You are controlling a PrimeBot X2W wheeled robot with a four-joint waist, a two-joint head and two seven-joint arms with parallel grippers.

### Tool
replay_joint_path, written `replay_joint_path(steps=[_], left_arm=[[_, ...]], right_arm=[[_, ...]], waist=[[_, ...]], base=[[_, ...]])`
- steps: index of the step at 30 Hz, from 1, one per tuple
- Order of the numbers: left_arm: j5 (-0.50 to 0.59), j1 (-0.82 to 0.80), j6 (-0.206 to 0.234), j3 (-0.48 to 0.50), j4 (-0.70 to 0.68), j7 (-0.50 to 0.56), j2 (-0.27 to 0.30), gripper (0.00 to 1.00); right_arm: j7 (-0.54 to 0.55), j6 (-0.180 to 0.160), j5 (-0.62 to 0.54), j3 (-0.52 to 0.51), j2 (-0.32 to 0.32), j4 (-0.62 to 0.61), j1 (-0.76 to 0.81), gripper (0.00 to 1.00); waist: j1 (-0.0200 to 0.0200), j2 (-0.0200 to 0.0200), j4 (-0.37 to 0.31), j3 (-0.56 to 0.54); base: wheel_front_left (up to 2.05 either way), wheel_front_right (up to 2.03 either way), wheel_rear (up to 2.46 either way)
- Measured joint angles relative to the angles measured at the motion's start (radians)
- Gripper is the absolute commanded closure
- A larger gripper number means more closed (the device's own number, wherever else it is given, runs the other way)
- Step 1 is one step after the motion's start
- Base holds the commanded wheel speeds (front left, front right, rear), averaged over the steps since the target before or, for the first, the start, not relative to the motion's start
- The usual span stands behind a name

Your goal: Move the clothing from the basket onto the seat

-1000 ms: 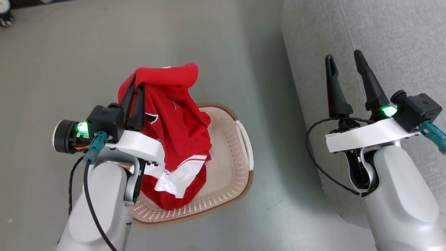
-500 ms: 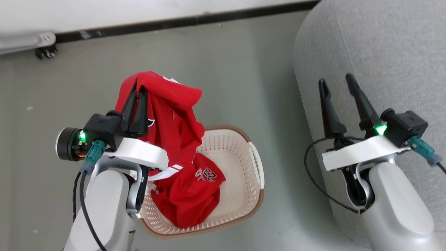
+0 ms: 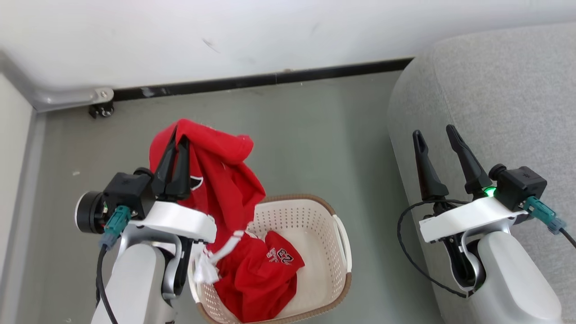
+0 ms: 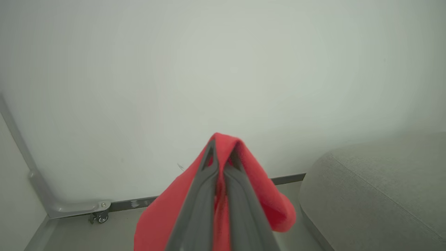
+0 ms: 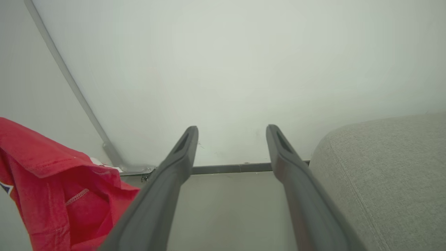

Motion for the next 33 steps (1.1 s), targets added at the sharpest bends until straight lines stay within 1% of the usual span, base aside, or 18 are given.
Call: replay_joint_path(steps=[9, 14, 20, 21, 24, 26, 33], left_arm=[[-0.009, 0.072, -0.018, 0.003, -0.006, 0.0, -0.001, 1.0], [-0.009, 0.082, -0.04, -0.001, -0.016, 0.0, -0.001, 1.0], [-0.009, 0.083, -0.054, -0.014, -0.026, 0.0, -0.002, 1.0], [-0.009, 0.083, -0.061, -0.016, -0.027, 0.0, -0.002, 1.0], [-0.008, 0.083, -0.062, -0.021, -0.03, 0.0, -0.002, 1.0], [-0.006, 0.083, -0.071, -0.026, -0.032, 0.0, -0.001, 1.0], [0.004, 0.077, -0.087, -0.05, -0.045, 0.0, -0.002, 1.0]], right_arm=[[0.0, 0.0, 0.019, 0.009, -0.003, 0.004, 0.071, 0.0], [0.01, 0.0, 0.024, 0.058, -0.01, 0.001, 0.093, 0.0], [0.041, 0.0, 0.027, 0.147, -0.033, -0.006, 0.118, 0.0], [0.048, 0.0, 0.034, 0.165, -0.037, -0.01, 0.117, 0.0], [0.068, 0.0, 0.04, 0.213, -0.048, -0.026, 0.117, 0.0], [0.079, 0.0, 0.045, 0.245, -0.06, -0.037, 0.117, 0.0], [0.13, 0.0, 0.081, 0.397, -0.081, -0.076, 0.117, 0.0]], waist=[[0.0, 0.0, 0.02, -0.085], [0.0, 0.0, 0.031, -0.126], [0.0, 0.0, 0.042, -0.167], [0.0, 0.0, 0.044, -0.173], [0.0, 0.0, 0.048, -0.19], [0.0, 0.0, 0.05, -0.2], [0.0, 0.0, 0.053, -0.23]], base=[[0.0, 0.0, 0.0], [0.0, 0.0, 0.0], [0.0, 0.0, 0.0], [0.0, 0.0, 0.0], [0.0, 0.0, 0.0], [0.0, 0.0, 0.0], [0.0, 0.0, 0.0]])
